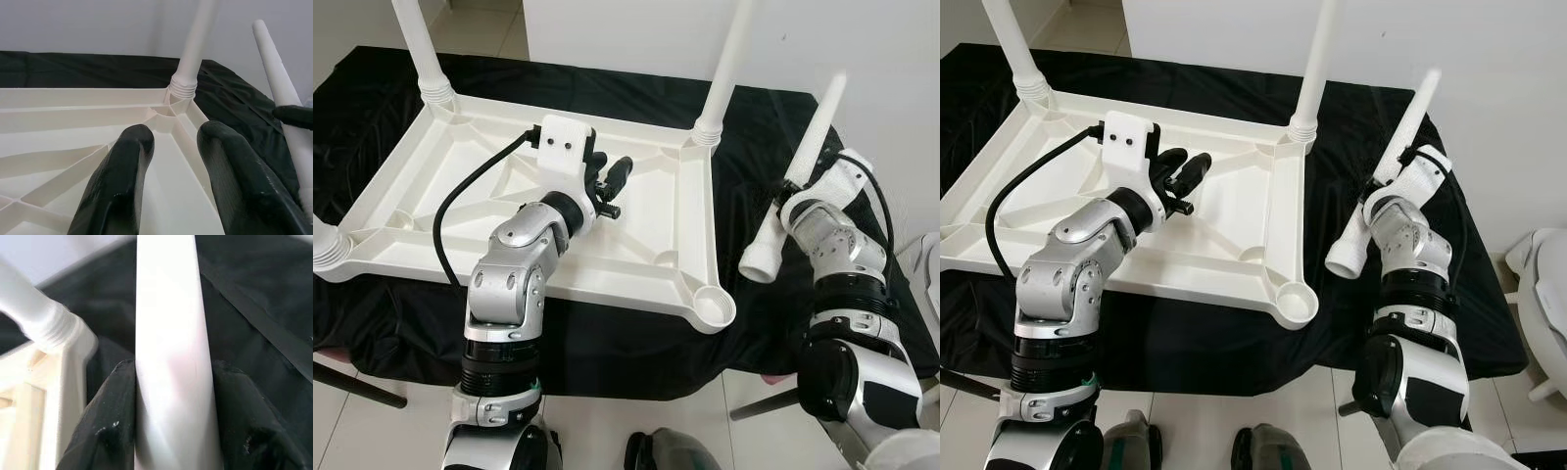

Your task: Building children table

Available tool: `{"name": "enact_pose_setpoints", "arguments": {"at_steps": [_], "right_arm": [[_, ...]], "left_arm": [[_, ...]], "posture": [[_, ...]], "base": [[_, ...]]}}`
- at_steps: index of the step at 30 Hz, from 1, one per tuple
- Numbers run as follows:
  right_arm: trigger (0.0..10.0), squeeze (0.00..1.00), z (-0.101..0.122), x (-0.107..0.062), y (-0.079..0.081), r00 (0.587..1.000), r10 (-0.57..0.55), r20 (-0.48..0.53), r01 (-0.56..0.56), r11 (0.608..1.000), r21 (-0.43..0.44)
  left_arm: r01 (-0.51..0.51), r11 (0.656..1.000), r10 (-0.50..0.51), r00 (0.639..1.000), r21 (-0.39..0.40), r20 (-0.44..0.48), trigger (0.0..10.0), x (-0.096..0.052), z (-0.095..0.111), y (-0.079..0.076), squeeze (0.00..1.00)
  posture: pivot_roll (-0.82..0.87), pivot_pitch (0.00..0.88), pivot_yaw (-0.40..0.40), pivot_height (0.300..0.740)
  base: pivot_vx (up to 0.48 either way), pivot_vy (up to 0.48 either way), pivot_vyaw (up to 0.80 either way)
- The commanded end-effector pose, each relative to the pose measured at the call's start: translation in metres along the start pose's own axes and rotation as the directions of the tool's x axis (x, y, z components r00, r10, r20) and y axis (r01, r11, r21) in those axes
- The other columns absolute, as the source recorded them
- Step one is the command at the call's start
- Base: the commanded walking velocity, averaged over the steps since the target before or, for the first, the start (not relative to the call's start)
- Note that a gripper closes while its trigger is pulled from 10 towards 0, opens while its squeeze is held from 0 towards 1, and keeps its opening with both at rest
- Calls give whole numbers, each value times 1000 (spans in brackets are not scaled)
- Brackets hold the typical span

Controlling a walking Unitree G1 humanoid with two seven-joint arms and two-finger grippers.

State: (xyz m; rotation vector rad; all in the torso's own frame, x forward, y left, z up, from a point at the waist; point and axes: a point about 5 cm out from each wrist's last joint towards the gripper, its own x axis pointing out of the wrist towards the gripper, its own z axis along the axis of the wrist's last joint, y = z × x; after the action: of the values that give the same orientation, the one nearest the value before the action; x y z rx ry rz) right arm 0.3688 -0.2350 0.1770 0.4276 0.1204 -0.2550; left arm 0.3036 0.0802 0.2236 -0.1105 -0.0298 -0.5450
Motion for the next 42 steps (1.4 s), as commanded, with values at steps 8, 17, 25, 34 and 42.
{"name": "enact_pose_setpoints", "arguments": {"at_steps": [8,17,25,34,42], "right_arm": [[10000,0,12,-10,13,964,226,142,-222,974,-44],[10000,0,39,-33,37,786,536,309,-506,844,-177],[10000,0,40,-43,47,710,625,324,-569,781,-257],[10000,0,13,-63,77,534,822,199,-752,569,-333],[10000,0,2,-68,82,465,878,116,-808,474,-349]], "left_arm": [[72,997,-72,997,35,27,10000,-4,6,-10,0],[199,977,-201,979,79,26,10000,-7,7,-20,0],[264,958,-269,963,115,31,10000,-10,11,-22,0],[404,915,-404,909,22,104,10000,-7,27,-39,0],[504,863,-493,858,-45,143,10000,-9,37,-48,1000]], "posture": [[8,13,-53,740],[13,13,-57,740],[10,21,-56,740],[13,28,-61,740],[18,30,-63,740]], "base": [[0,0,0],[0,0,0],[0,0,0],[0,0,0],[0,0,0]]}}
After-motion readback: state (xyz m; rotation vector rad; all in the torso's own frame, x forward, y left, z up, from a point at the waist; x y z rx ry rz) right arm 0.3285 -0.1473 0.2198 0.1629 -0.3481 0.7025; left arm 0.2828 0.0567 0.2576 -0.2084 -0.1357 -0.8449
